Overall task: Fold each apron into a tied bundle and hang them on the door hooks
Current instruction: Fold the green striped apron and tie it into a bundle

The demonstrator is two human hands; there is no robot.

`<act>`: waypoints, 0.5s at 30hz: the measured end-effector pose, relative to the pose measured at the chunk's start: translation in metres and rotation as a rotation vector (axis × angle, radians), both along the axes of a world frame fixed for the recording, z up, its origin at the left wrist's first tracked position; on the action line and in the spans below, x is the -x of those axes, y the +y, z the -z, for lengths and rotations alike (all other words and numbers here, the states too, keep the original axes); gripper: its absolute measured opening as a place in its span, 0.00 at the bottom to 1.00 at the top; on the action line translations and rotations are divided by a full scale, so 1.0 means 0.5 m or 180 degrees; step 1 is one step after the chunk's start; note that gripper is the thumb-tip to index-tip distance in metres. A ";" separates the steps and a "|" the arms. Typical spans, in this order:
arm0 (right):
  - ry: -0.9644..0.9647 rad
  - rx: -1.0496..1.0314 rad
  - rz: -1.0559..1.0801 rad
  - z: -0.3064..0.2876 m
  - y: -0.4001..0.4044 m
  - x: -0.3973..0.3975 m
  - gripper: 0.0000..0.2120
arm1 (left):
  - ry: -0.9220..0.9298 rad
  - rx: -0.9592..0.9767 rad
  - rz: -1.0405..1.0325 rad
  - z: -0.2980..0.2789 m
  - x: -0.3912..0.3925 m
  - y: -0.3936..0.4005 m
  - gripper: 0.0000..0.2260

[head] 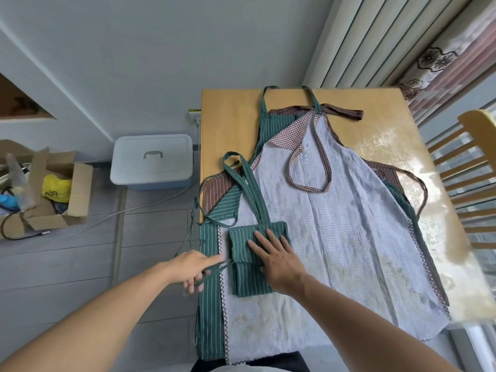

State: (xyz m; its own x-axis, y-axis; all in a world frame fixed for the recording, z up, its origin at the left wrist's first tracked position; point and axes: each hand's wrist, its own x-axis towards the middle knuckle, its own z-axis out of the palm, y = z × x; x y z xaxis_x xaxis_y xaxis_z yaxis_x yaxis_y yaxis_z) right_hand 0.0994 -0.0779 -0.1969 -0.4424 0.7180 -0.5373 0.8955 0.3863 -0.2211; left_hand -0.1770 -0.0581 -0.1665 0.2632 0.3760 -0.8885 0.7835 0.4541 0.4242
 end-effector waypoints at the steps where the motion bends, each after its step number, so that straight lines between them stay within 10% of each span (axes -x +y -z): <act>1: -0.0003 0.0036 0.0035 0.003 0.002 -0.001 0.37 | 0.0071 -0.0090 0.0107 -0.002 0.033 -0.003 0.31; 11: -0.0037 0.0146 0.0166 -0.011 0.006 0.009 0.40 | 0.2772 -0.1042 0.0768 -0.006 0.345 -0.036 0.16; 15: -0.0124 0.0172 0.0161 -0.015 0.008 0.014 0.44 | 0.2345 -0.2165 0.0638 -0.018 0.270 -0.011 0.14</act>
